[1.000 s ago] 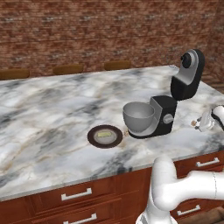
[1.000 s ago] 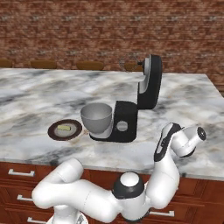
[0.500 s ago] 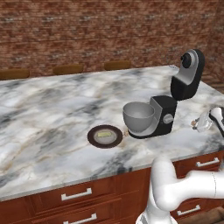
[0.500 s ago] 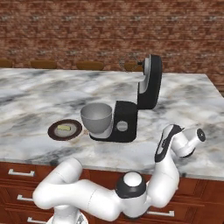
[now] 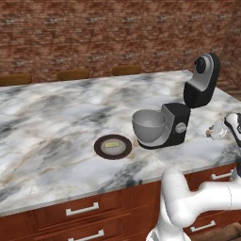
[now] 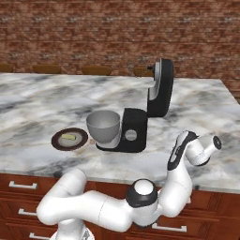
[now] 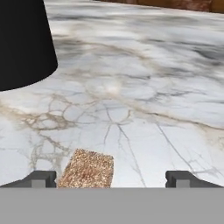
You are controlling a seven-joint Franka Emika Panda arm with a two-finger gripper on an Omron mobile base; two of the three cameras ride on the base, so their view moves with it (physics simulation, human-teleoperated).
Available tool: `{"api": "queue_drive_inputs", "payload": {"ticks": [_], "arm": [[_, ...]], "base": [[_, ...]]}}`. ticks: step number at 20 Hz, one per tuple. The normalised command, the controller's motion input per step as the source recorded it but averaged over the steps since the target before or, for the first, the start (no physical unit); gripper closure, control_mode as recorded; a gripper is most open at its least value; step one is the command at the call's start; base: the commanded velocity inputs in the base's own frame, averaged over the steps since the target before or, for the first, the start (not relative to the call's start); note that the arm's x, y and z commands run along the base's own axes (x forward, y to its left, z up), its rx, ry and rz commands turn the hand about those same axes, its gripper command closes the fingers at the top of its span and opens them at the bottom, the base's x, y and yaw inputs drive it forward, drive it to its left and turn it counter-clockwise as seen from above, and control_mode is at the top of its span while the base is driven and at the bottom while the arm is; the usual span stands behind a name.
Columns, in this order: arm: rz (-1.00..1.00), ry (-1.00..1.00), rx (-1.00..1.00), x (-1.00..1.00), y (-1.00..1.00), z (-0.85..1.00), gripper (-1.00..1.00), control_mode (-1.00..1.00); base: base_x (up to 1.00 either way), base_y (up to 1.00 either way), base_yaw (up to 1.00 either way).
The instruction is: Add butter and sugar cubes to the stand mixer bowl and then turn on the stand mixer to begin making frosting.
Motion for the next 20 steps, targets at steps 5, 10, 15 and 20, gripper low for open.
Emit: {"api": "queue_drive_inputs", "payload": {"ticks": [5, 10, 15, 20], "arm": [[0.0, 0.05, 0.0, 0.0, 0.0, -0.29, 1.0, -1.0], [0.0, 0.04, 0.01, -0.01, 0.0, -0.25, 1.0, -1.0], [0.02, 0.0, 0.01, -0.34, 0.15, 0.02, 1.0, -1.0], [0.0, -0.02, -0.11, -0.6, 0.43, 0.47, 1.0, -1.0]], "base": [[0.0, 0.0, 0.0], [0.0, 0.0, 0.0], [0.0, 0.0, 0.0], [0.0, 0.0, 0.0]]}}
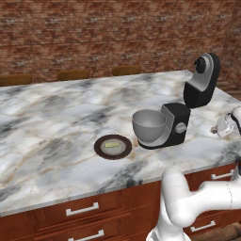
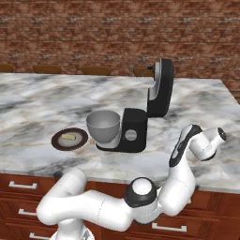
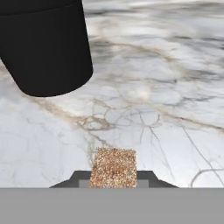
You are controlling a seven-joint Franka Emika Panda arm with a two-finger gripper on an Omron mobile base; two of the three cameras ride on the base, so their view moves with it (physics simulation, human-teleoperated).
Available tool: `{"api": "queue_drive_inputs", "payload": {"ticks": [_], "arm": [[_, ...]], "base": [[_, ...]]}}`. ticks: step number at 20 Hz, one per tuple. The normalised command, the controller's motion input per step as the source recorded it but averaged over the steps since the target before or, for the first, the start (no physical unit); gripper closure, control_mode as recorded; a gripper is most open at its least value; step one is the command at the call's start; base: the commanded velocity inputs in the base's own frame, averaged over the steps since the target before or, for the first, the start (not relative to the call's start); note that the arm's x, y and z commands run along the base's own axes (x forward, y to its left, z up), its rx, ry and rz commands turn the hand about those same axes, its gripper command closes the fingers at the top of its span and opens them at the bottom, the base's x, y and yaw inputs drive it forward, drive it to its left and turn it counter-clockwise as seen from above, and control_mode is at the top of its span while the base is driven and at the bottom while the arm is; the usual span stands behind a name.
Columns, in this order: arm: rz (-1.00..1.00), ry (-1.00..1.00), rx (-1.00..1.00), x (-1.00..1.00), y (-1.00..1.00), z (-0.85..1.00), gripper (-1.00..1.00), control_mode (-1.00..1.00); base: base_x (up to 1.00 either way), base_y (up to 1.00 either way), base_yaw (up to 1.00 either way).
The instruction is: Add butter and sugar cubes to the stand mixer bowl and then turn on the stand mixer to begin making frosting.
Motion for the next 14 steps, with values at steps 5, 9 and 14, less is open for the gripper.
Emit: {"api": "queue_drive_inputs", "payload": {"ticks": [5, 9, 14], "arm": [[0.0, -0.11, -0.16, -0.85, 0.34, 0.81, 1.0, -1.0], [-0.01, -0.18, -0.28, -1.0, 0.62, 0.69, 1.0, -1.0], [-0.04, -0.18, -0.34, -0.85, 0.97, 0.77, 1.0, -1.0]], "base": [[0.0, 0.0, 0.0], [0.0, 0.0, 0.0], [0.0, 0.0, 0.0]]}}
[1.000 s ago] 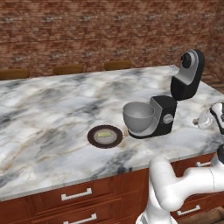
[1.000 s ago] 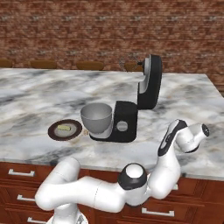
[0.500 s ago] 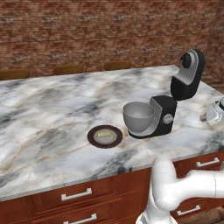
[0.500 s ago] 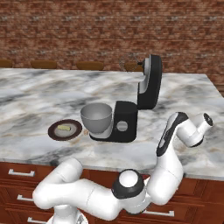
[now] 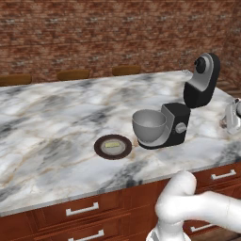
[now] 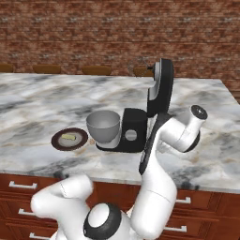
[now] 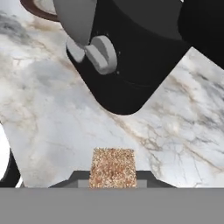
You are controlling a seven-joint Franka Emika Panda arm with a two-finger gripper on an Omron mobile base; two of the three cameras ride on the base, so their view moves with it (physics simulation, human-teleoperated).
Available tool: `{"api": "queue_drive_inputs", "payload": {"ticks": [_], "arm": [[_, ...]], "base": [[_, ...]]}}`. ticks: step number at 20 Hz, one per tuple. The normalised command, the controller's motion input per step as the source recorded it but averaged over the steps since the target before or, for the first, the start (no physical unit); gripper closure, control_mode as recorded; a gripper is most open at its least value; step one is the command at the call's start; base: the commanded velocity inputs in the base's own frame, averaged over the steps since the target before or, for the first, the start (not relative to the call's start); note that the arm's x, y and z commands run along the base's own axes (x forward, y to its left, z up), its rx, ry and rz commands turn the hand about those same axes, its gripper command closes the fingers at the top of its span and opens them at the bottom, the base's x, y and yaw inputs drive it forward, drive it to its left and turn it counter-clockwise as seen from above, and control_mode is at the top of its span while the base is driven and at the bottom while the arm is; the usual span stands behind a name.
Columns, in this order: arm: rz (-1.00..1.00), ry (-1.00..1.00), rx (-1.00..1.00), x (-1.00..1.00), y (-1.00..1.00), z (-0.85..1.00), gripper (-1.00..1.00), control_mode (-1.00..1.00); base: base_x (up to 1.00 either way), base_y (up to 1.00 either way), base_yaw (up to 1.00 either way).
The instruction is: Add butter and sugar cubes to the stand mixer bowl and then turn on the stand mixer to begin making frosting.
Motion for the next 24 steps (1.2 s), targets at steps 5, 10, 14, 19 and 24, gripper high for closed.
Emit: {"api": "queue_drive_inputs", "payload": {"ticks": [5, 10, 14, 19, 24], "arm": [[0.06, -0.01, -0.35, -0.57, 0.93, 0.92, 1.0, -1.0], [0.17, -0.01, -0.37, -0.47, 0.76, 0.97, 1.0, -1.0], [0.24, 0.01, -0.37, -0.26, 0.79, 0.82, 1.0, -1.0], [0.33, 0.15, -0.39, -0.14, 0.82, 0.54, 1.0, -1.0], [0.29, 0.18, -0.34, -0.07, 0.74, 0.31, 1.0, -1.0]], "base": [[0.0, 0.0, 0.0], [0.0, 0.0, 0.0], [0.0, 0.0, 0.0], [0.0, 0.0, 0.0], [0.0, 0.0, 0.0]]}}
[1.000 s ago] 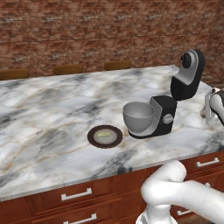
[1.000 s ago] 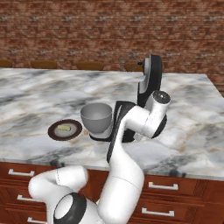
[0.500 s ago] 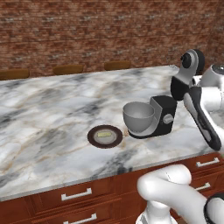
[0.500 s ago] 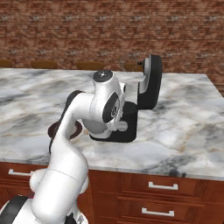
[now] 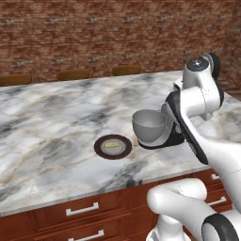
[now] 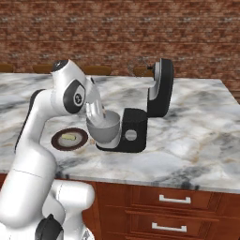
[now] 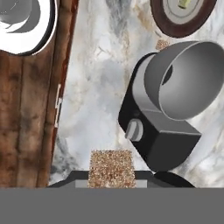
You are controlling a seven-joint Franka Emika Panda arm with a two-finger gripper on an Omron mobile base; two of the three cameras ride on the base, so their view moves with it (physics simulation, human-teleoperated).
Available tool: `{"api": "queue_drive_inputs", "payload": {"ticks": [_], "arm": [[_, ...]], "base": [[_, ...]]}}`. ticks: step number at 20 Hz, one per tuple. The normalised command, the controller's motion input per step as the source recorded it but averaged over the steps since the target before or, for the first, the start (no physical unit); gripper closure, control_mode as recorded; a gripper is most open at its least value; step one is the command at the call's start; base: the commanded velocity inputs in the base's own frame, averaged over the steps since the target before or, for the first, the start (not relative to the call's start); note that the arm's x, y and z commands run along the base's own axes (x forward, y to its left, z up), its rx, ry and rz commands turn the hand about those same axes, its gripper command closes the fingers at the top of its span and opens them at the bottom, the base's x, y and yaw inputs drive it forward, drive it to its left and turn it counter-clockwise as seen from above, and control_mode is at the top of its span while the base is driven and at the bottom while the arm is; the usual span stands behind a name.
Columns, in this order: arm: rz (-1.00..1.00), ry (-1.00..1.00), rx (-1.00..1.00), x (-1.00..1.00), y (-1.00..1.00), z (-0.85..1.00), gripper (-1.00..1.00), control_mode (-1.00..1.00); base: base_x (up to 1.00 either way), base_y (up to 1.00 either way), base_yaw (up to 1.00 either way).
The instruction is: Add butter and sugar cubes to the stand mixer bowl and then turn on the stand mixer to begin making frosting.
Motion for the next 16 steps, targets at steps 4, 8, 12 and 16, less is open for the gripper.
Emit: {"api": "queue_drive_inputs", "payload": {"ticks": [4, 8, 12, 16], "arm": [[0.22, 0.16, -0.25, 0.0, 0.72, 0.03, 1.0, -1.0], [0.19, 0.01, -0.14, 0.1, 0.39, -0.18, 1.0, -1.0], [0.2, 0.04, -0.06, 0.34, 0.19, -0.22, 1.0, -1.0], [0.2, 0.13, -0.01, 0.47, 0.15, -0.23, 1.0, -1.0]], "base": [[0.0, 0.0, 0.0], [0.0, 0.0, 0.0], [0.0, 0.0, 0.0], [0.0, 0.0, 0.0]]}}
